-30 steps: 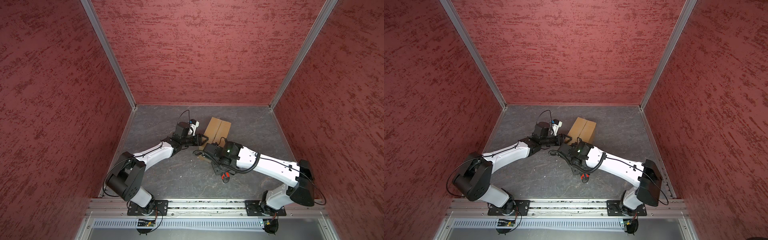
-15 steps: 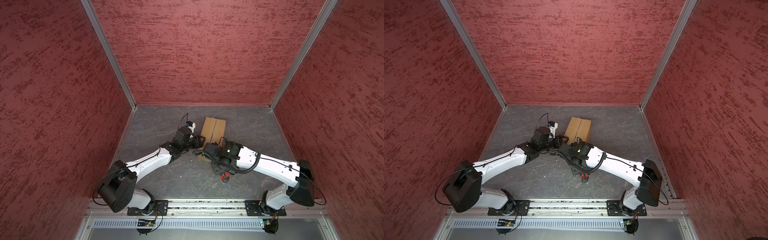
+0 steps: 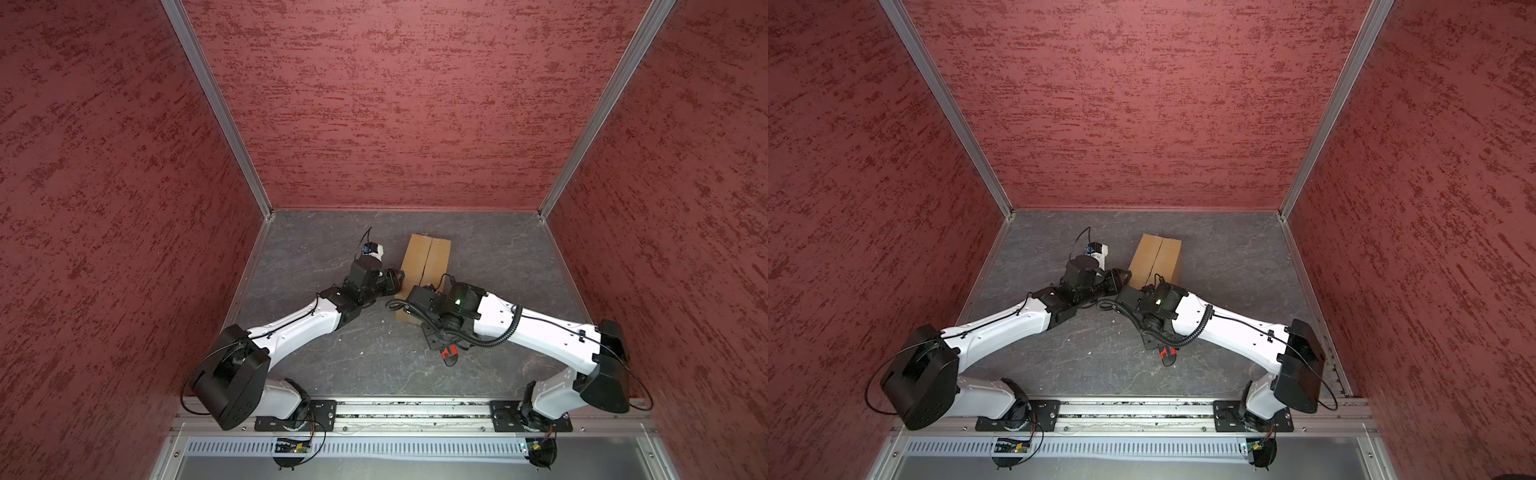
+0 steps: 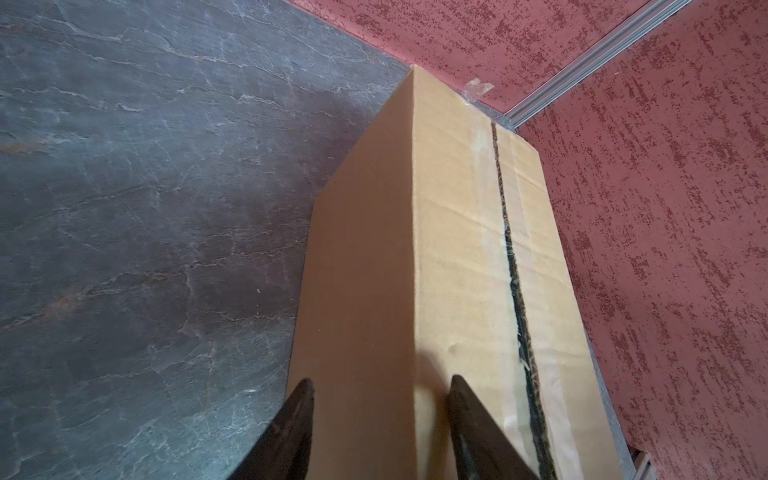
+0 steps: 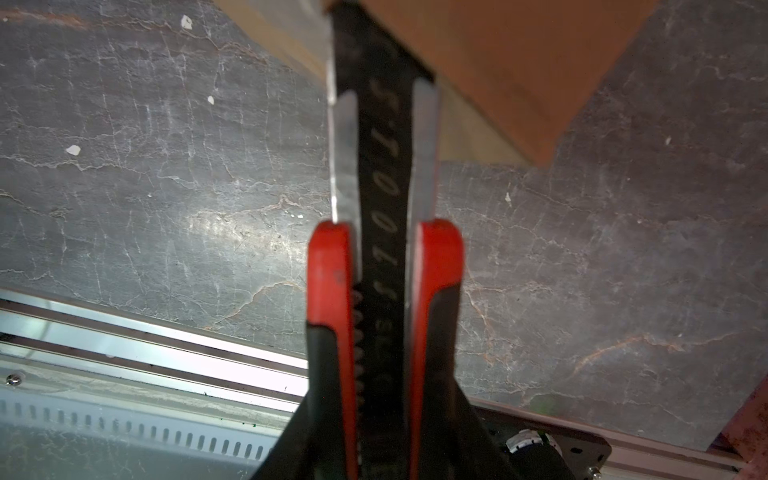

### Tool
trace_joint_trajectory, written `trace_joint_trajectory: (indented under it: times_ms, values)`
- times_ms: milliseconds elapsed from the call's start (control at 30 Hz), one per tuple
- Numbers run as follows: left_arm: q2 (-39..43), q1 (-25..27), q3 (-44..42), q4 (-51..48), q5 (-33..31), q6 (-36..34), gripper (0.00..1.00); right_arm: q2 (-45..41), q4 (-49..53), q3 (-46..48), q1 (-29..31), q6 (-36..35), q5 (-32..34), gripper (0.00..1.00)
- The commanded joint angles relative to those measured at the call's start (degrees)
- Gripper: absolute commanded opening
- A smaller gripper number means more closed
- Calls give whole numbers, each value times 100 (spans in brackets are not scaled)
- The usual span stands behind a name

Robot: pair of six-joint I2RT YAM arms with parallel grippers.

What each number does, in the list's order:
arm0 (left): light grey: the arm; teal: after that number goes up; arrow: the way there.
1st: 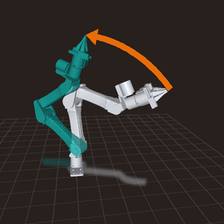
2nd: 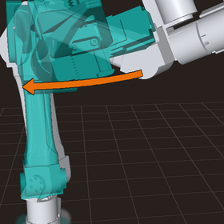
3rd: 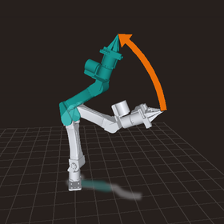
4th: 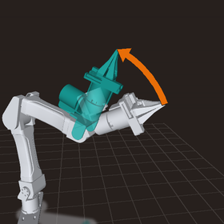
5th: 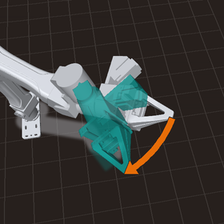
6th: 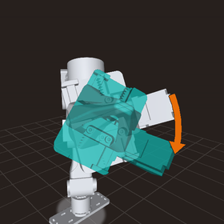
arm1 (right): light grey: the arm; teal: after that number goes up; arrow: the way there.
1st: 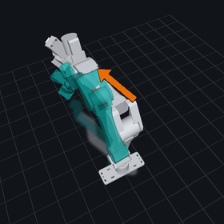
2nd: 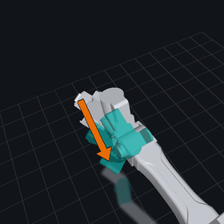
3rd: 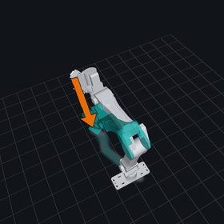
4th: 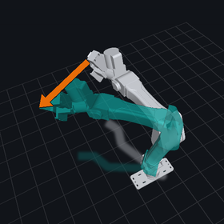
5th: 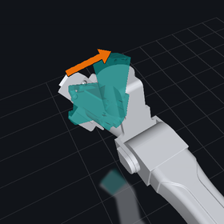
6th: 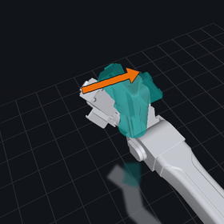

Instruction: Unpack the express box

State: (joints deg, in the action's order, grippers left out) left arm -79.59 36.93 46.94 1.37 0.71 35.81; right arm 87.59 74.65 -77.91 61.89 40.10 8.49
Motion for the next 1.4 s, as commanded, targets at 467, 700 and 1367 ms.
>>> trace_joint_trajectory:
  times_ms: [467,700,1367]
  values:
    - [293,24,-277,-485,-27,123,49,-249,413,154,122,408,-44,0]
    - [1095,-1,-431,-978,-2,-27,51,-80,401,70,87,386,-5,0]
    - [908,-63,-875,62,923,22,42,31,350,-72,-75,201,-92,0]
